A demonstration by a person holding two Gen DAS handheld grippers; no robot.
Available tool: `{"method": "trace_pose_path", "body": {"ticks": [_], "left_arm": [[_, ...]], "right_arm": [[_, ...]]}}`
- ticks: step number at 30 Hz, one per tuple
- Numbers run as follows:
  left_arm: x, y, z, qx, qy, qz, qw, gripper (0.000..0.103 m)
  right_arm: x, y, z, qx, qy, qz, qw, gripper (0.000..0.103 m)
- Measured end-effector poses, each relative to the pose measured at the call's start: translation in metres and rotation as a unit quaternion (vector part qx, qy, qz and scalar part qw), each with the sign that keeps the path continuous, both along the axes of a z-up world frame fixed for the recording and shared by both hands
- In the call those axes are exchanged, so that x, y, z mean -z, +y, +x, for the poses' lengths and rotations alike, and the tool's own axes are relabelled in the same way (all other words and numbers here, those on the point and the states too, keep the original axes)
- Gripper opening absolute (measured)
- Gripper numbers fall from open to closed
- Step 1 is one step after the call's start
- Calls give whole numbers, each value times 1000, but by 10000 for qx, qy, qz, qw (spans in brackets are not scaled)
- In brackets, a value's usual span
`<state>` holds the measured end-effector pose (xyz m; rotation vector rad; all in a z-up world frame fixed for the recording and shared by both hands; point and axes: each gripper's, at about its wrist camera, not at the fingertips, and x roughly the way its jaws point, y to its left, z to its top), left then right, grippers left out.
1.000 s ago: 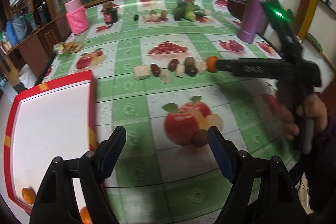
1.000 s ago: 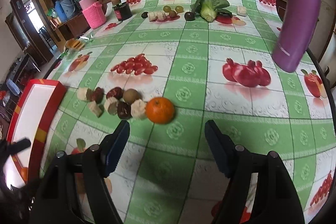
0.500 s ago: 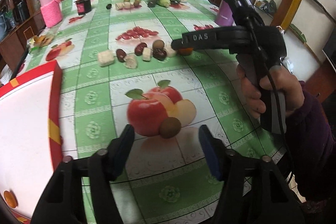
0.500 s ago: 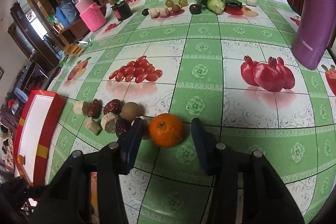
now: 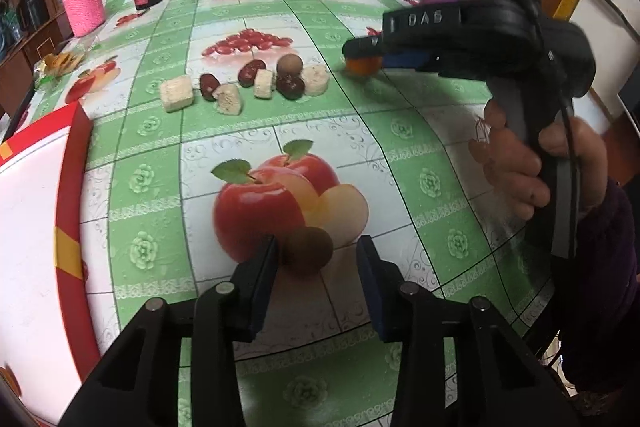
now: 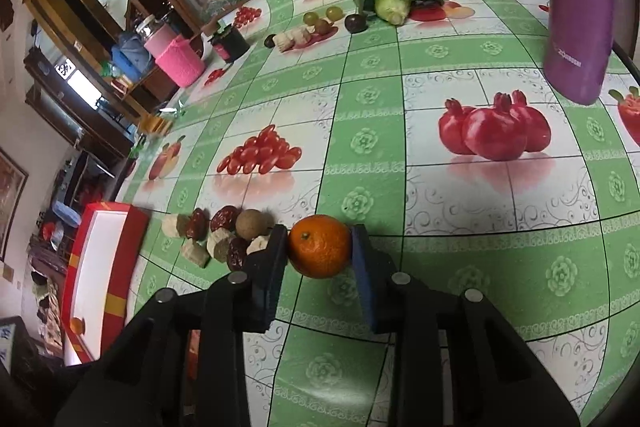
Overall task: Organize fruits
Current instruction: 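Grasp an orange with the right tool while the left tool grasps the brown kiwi, then carry the orange and kiwi over the red-rimmed tray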
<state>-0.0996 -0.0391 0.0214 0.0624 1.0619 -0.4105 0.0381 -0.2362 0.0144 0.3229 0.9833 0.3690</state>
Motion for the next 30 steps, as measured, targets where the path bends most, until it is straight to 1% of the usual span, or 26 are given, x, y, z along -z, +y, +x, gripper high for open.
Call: {"method": "trace_pose_path", "body": {"ticks": [1,3,5,6,9,13,16,18,20,23,26,27,30], "left_arm": [[0,0,0,1,-36,0,10000,38],[0,-1,0,15,-61,12,10000,34],[0,0,0,-13,-98,15,10000,26],[0,1,-1,-18,-106,2,9999,25],[-4,5,-2,-115,-173,-53,9998,25],[-18,17,-7,-340,-442,9,9984,25],[-35,33,-15,-578,-774,92,9953,25],[-45,49,-22,-823,-1007,161,9914,25],[-52,68,-27,-1065,-1115,142,9879,25],[-58,103,-34,-1533,-1199,204,9807,25],[-58,142,-39,-2114,-1274,450,9680,25],[-58,157,-41,-2340,-1318,574,9616,25],[-57,187,-45,-2814,-1466,922,9438,25]], "right_arm": [[0,-1,0,19,5,-3,10000,34],[0,-3,0,62,21,13,10000,34],[-2,-4,-1,78,8,52,10000,34],[-3,-4,-1,95,-22,46,9999,34],[-8,-4,-4,119,-180,24,9998,34],[-12,3,-8,71,-328,-2,9994,34],[-17,20,-16,-78,-465,35,9989,34],[-21,37,-25,-245,-563,121,9980,34],[-24,60,-34,-442,-628,244,9967,34],[-29,102,-47,-849,-685,429,9931,34],[-32,146,-58,-1267,-725,463,9882,35],[-33,159,-61,-1380,-733,429,9868,35],[-33,196,-67,-1689,-680,335,9827,35]]}}
